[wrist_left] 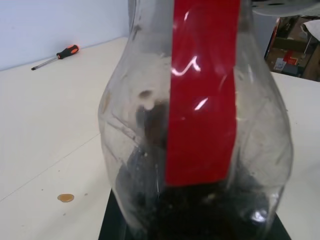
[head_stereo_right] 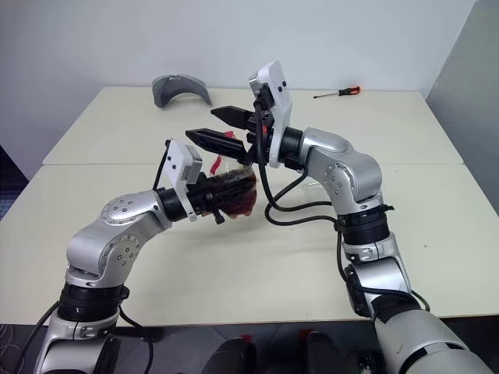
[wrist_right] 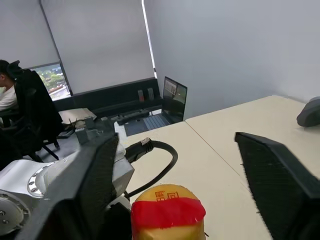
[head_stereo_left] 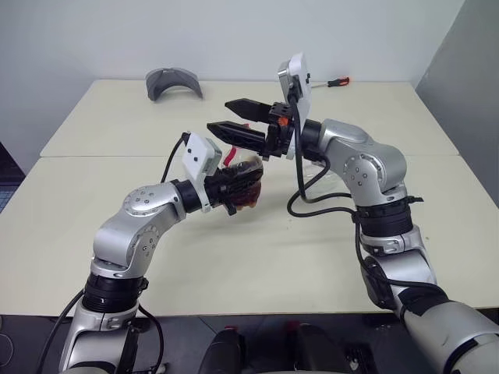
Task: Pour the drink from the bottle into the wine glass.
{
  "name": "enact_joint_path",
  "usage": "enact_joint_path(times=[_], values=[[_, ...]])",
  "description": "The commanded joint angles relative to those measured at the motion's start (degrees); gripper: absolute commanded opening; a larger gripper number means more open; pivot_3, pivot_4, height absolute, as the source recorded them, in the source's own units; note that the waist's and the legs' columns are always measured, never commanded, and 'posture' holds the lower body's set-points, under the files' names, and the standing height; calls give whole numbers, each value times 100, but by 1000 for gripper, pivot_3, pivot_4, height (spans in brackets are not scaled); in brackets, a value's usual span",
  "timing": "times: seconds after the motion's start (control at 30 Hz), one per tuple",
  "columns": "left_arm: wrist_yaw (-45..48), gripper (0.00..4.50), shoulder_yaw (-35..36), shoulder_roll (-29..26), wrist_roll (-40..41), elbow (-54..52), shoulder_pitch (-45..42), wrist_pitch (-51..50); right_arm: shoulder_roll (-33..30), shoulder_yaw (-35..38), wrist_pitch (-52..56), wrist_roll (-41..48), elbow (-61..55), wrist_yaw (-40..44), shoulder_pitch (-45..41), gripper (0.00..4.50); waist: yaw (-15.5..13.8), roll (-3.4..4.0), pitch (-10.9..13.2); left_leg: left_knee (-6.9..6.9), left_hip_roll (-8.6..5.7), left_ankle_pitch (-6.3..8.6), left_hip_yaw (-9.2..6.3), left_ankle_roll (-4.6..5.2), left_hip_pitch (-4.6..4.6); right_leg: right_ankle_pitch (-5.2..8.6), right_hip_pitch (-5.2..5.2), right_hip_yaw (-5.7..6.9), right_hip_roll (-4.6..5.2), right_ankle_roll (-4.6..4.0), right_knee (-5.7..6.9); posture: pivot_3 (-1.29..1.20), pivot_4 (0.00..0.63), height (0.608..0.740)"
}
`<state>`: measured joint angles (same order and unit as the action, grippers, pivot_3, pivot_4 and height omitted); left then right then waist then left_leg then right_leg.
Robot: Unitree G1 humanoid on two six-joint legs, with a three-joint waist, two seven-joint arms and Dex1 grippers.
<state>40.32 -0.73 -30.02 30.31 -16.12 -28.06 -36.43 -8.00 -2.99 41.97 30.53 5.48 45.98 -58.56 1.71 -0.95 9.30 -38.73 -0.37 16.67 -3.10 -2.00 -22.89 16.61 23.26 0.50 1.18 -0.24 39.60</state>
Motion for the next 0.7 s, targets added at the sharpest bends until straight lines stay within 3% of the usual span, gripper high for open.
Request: enact_joint_path(times=[0.03,0.13,0.17,0.3,0.4,0.53,0.7], values=[[32,792,151,-32,19,-214,-75,154,-9,10,-22,123,-78,108,-132,2545,0,0,0,0,0,1,0,1,0,0,0,1,0,0,0,0,150,740],[-7,792,180,-26,36,-292,-21,118,-39,-20,-132,74,2,204,-160,1406,1,0,0,0,0,3,-1,5,0,0,0,0,0,0,1,0,150,740],[-20,792,187,-22,47,-327,3,103,-44,-25,-145,68,25,240,-169,1242,1,0,0,0,0,3,-1,5,0,0,0,1,0,0,1,0,150,740],[-54,791,243,-49,244,-733,224,-61,-106,-54,-116,300,83,845,-203,1254,2,0,0,0,0,3,-1,6,0,0,0,0,0,0,1,0,150,740],[136,791,382,-272,758,-1549,674,-343,-363,-360,-160,552,227,2276,-340,1254,6,2,2,0,1,10,0,17,-1,0,0,-2,0,0,-5,0,150,740],[202,774,958,-762,2213,-2772,1461,-955,-466,-915,-326,638,935,4218,-853,1254,64,9,9,3,3,13,-4,23,5,0,0,-5,-1,0,-6,0,150,740],[-228,773,1158,-935,2433,-2894,1618,-1023,-273,-829,-925,378,1618,4115,-1074,1254,-12,12,11,-1,2,14,-16,24,18,1,-8,3,-3,-1,13,0,150,740]])
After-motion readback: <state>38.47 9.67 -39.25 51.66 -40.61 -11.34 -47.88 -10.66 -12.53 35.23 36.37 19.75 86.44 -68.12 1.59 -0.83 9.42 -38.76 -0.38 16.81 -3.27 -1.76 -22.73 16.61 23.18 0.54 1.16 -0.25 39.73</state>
